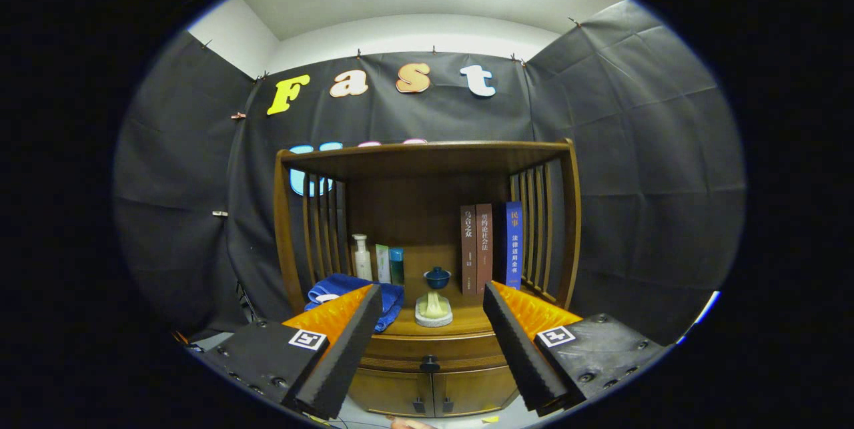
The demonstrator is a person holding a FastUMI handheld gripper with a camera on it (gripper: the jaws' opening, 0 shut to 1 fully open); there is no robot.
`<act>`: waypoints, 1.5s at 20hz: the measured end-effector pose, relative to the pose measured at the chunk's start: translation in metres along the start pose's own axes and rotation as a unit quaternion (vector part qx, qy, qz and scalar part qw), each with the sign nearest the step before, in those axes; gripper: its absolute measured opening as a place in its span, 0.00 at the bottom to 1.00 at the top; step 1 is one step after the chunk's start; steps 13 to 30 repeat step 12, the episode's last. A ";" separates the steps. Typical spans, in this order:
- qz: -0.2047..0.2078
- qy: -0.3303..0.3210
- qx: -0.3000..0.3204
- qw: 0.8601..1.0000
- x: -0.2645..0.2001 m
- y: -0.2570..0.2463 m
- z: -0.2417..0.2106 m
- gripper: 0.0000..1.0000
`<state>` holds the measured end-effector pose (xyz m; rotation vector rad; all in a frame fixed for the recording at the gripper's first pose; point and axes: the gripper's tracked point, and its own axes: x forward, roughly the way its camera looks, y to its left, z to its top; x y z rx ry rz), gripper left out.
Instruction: Pull open the drawer, take out the items inside it, and place them on the countertop above the cabinet.
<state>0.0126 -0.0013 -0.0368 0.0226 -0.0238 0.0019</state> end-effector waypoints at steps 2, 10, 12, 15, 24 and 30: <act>0.004 -0.003 0.001 1.000 -0.010 0.000 0.008 0.99; 0.007 -0.013 -0.001 1.000 -0.021 -0.007 0.018 0.99; 0.005 -0.011 -0.001 1.000 -0.021 -0.008 0.018 0.99; 0.005 -0.011 -0.001 1.000 -0.021 -0.008 0.018 0.99; 0.005 -0.011 -0.001 1.000 -0.021 -0.008 0.018 0.99; 0.005 -0.011 -0.001 1.000 -0.021 -0.008 0.018 0.99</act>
